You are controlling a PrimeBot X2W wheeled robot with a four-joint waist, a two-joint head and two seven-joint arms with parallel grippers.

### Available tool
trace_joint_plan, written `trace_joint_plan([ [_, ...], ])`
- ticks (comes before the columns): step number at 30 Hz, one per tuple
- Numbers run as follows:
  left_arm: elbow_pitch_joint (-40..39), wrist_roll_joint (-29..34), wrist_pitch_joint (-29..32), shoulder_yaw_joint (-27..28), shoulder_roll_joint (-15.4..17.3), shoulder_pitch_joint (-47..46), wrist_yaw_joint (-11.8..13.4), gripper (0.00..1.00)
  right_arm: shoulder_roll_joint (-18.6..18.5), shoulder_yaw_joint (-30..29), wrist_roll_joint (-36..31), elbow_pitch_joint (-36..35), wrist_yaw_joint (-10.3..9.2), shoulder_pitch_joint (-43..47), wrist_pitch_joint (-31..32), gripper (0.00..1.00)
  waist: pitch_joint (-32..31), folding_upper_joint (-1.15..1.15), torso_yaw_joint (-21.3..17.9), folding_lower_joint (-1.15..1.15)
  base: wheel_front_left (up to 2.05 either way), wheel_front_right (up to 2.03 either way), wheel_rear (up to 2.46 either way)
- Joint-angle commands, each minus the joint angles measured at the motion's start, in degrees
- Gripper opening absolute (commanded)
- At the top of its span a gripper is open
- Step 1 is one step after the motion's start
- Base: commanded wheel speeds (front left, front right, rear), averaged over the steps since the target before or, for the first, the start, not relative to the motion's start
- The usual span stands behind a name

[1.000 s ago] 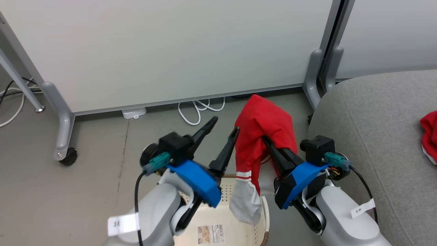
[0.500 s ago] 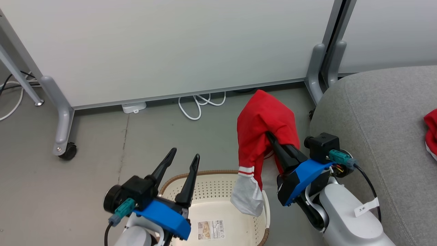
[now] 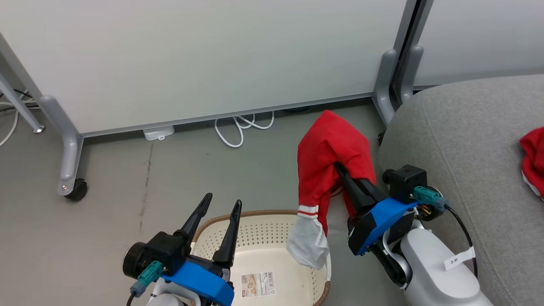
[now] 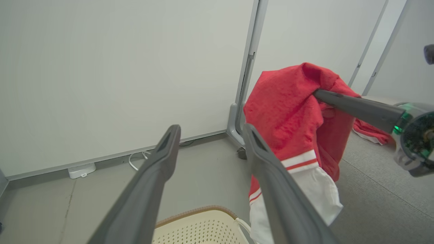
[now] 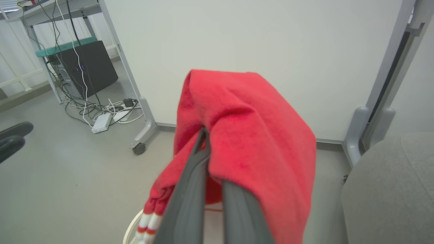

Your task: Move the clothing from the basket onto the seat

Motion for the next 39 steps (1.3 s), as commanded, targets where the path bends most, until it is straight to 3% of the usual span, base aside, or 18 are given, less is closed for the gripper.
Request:
trace_joint_plan([
  [1,-0.3,0.3,-0.3,0.0,0.0,0.1,0.0,1.0,-0.1,-0.2,-0.1,-0.3,0.01,0.6,0.0,0.0,0.1,0.0,-0.5,0.0,0.0,0.0,0.0],
  [9,-1.1,0.5,-0.3,-0.3,0.1,-0.5,0.0,1.0,0.3,-0.6,-0.7,-0.8,0.01,0.7,0.0,0.0,0.8,0.0,-6.0,0.0,0.0,0.0,0.0],
  [26,-0.5,0.7,-0.3,-1.1,0.8,-1.4,0.0,1.0,0.5,-1.3,-0.5,-0.9,0.01,2.1,-0.3,0.0,1.7,0.0,-23.0,0.0,0.0,0.0,0.0],
  [33,-0.3,0.7,-0.3,-1.2,1.0,-1.1,-0.1,1.0,0.7,-1.5,-0.4,-1.2,0.01,2.8,-0.3,0.0,1.6,0.0,-27.2,0.0,0.0,0.0,0.0],
  [39,-0.2,0.6,-0.3,-1.9,1.2,-1.6,-0.1,1.0,0.8,-2.0,-0.3,-1.6,0.01,3.5,-0.4,0.0,2.1,0.0,-28.4,0.0,0.0,0.0,0.0],
])
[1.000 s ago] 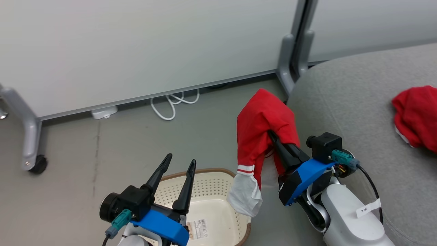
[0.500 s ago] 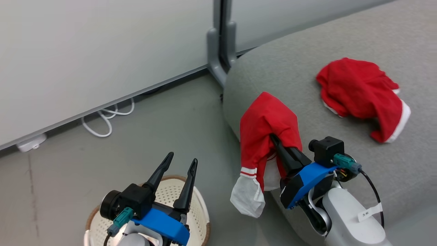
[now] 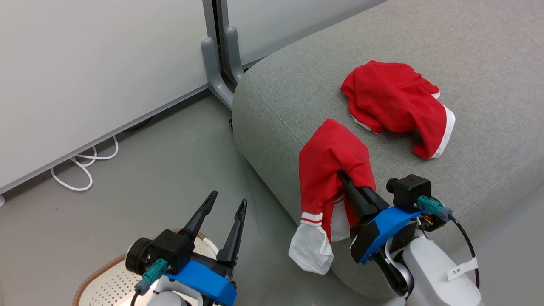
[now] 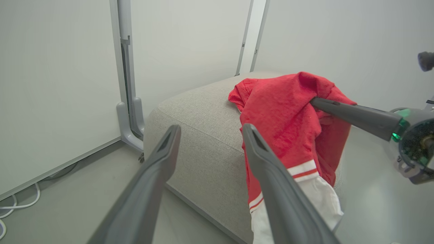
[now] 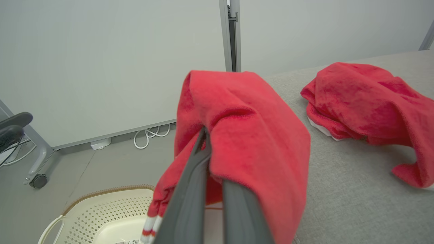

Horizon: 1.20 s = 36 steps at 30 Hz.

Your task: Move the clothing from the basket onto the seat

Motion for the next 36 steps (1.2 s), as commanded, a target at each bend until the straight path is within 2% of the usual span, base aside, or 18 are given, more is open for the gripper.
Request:
trace_joint_plan([
  [1,0.2,-0.1,-0.3,-0.2,0.4,-0.7,-0.1,1.0,0.2,-0.3,0.2,-0.3,0.02,0.7,-0.3,0.0,0.2,0.0,0.0,0.0,0.0,0.0,0.0],
  [11,0.0,-0.1,-0.3,0.0,1.0,-1.1,-0.1,1.0,0.0,-2.8,1.4,-1.0,0.01,-2.3,0.2,0.0,1.1,0.0,0.9,0.0,0.0,0.0,0.0],
  [16,-0.2,0.1,-0.3,-0.1,1.2,-1.5,-0.1,1.0,-1.2,-4.6,5.6,-2.5,0.01,-5.9,2.8,0.0,2.2,0.0,1.3,0.0,0.0,0.0,0.0],
  [26,-1.5,0.9,-0.3,-2.0,3.2,-5.4,-0.1,1.0,-9.9,-10.0,12.7,-4.6,0.02,-17.7,7.0,0.0,8.7,0.0,4.5,0.0,0.0,0.0,0.0],
  [30,-2.5,1.4,-0.3,-2.5,4.0,-7.5,-0.1,1.0,-13.9,-14.4,14.2,-3.9,0.02,-21.9,6.8,0.0,12.5,0.0,6.5,0.0,0.0,0.0,0.0],
  [36,-4.7,2.2,-0.3,-3.8,5.8,-11.1,-0.1,1.0,-19.4,-22.9,12.7,-1.6,0.02,-28.0,4.7,0.0,19.3,0.0,9.6,0.0,0.0,0.0,0.0],
])
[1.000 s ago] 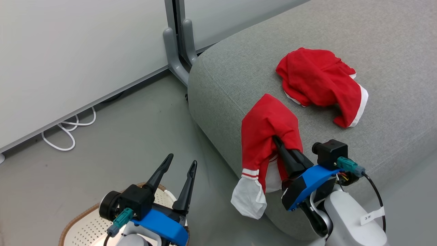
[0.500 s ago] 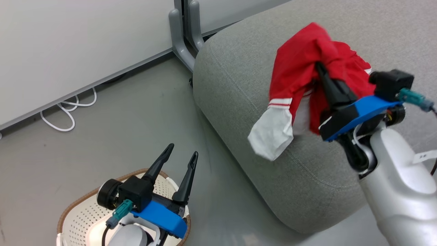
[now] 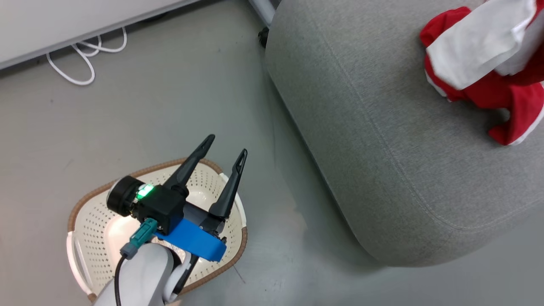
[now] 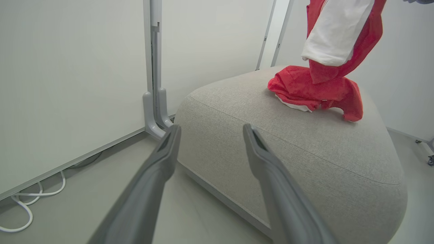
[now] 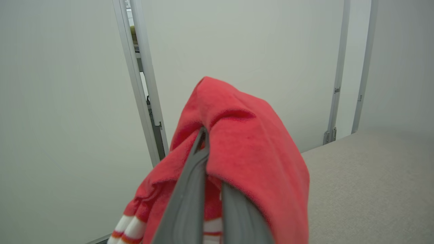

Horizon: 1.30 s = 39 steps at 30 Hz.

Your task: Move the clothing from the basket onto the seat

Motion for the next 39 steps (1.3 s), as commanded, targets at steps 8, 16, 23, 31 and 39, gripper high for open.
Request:
trace_joint_plan([
  [8,-4.7,2.0,-0.3,-0.1,2.7,-5.1,-0.1,1.0,-1.7,-10.5,-4.8,6.6,0.02,-4.0,-3.8,0.0,12.4,0.0,5.9,-0.01,0.0,0.0,0.0],
  [16,-7.9,3.1,-0.3,-0.1,3.2,-7.6,-0.1,1.0,0.9,-16.9,-8.8,15.7,0.02,-3.9,-7.0,0.0,17.9,0.0,8.1,-0.01,0.0,0.0,0.0],
  [23,-8.2,3.4,-0.3,0.3,2.8,-7.2,-0.1,1.0,1.4,-17.3,-11.8,19.1,0.02,-4.8,-8.3,0.16,17.5,0.0,8.5,-0.01,0.0,0.0,0.0],
  [31,-7.4,2.9,-0.3,0.5,2.1,-6.4,-0.1,1.0,1.4,-14.6,-13.1,21.4,0.02,-5.0,-8.3,1.0,15.3,0.0,8.2,-0.01,0.0,0.0,0.0],
  [39,-6.0,0.8,-0.3,1.3,0.2,-4.6,-0.1,1.0,1.9,-9.7,-13.6,21.7,0.02,-0.2,-8.4,1.0,9.8,0.0,8.6,-0.01,0.0,0.0,0.0],
])
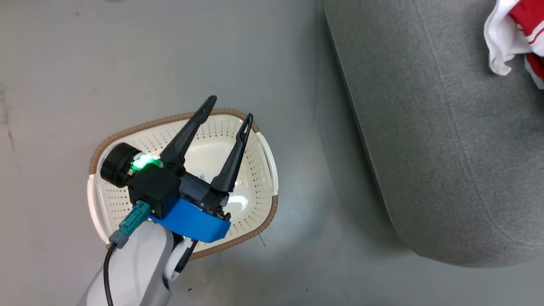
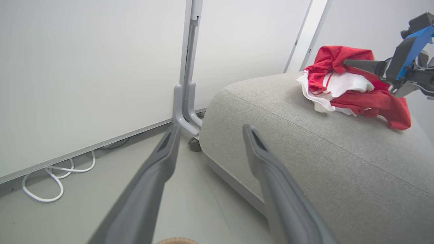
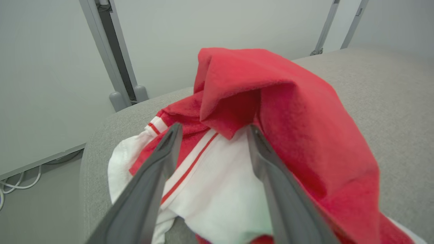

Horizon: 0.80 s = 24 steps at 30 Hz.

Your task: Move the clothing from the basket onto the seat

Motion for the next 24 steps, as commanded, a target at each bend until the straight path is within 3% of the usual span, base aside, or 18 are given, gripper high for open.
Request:
trace_joint_plan([
  [1,0.3,-0.6,-0.3,0.3,-0.2,0.8,-0.1,1.0,0.3,0.9,-0.5,-0.6,0.01,1.8,-0.2,1.0,-2.7,0.0,0.5,0.0,0.0,0.0,0.0],
  [8,2.7,-2.8,-0.3,1.7,-2.5,4.2,-0.1,1.0,1.6,3.8,-1.6,-5.3,0.01,10.4,-0.5,1.0,-11.0,0.0,2.4,0.0,0.0,0.0,0.0],
  [19,6.1,-5.0,-0.3,7.9,-5.7,12.5,-0.1,1.0,7.6,5.3,-4.9,-17.2,0.01,25.1,0.5,1.0,-22.2,0.0,4.5,0.0,0.0,0.0,0.0],
  [24,7.8,-5.6,-0.3,10.5,-6.5,15.9,-0.1,1.0,11.2,5.1,-7.5,-25.8,0.01,33.2,2.7,1.0,-26.1,0.0,6.5,0.0,0.0,0.0,0.0],
])
